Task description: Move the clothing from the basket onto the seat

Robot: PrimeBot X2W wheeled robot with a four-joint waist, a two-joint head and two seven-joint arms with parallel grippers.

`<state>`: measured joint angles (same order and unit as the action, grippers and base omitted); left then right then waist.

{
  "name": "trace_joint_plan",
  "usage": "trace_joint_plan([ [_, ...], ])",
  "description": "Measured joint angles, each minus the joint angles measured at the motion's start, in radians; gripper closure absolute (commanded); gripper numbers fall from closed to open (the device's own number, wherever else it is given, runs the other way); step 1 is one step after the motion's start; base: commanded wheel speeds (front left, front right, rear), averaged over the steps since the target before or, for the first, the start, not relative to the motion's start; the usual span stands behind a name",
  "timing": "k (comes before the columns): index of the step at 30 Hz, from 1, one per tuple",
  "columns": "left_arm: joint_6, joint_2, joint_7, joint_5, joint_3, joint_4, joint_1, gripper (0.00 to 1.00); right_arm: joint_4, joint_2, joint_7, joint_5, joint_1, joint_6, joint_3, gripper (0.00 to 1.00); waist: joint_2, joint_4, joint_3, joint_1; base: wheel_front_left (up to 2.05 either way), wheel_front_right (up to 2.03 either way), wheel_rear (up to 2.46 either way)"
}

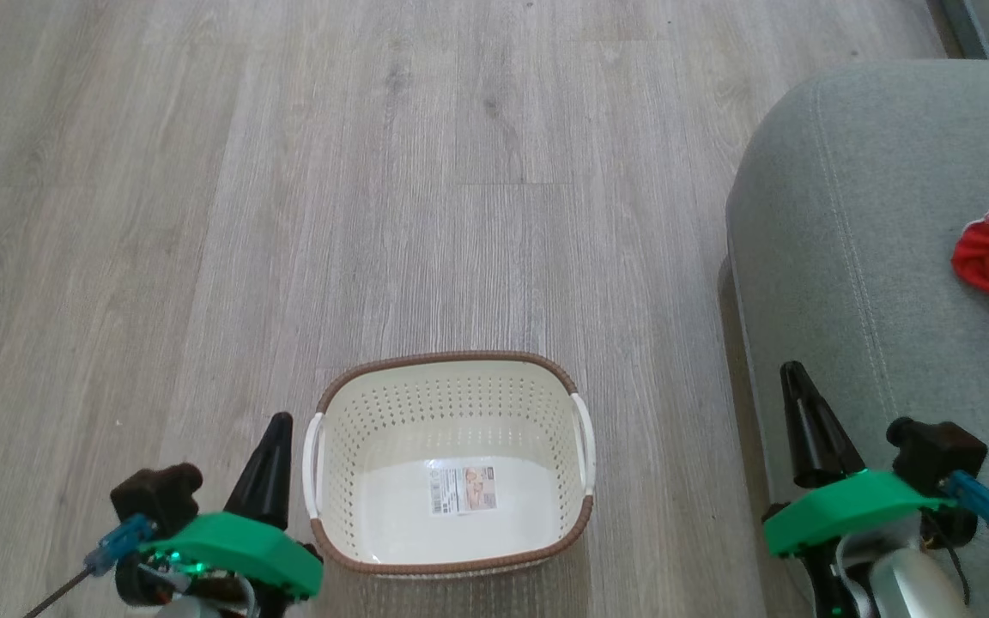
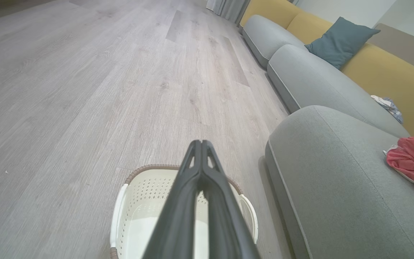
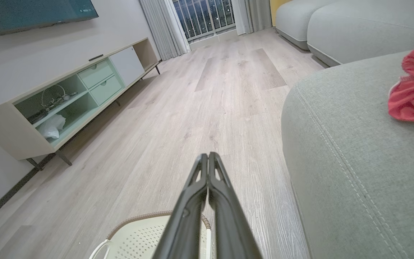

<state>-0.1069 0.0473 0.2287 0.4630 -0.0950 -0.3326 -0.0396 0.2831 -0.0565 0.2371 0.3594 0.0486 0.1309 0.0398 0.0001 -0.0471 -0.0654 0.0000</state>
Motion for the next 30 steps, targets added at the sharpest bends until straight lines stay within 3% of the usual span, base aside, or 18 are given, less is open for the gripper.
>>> trace_joint_plan([
  [30,-0.004,-0.001,-0.087,0.293,0.040,0.011,0.000,1.00,0.000,-0.002,-0.072,0.335,0.000,0.000,-0.027,1.00,0.0000,0.012,0.016,0.0001,0.00,0.00,0.00],
])
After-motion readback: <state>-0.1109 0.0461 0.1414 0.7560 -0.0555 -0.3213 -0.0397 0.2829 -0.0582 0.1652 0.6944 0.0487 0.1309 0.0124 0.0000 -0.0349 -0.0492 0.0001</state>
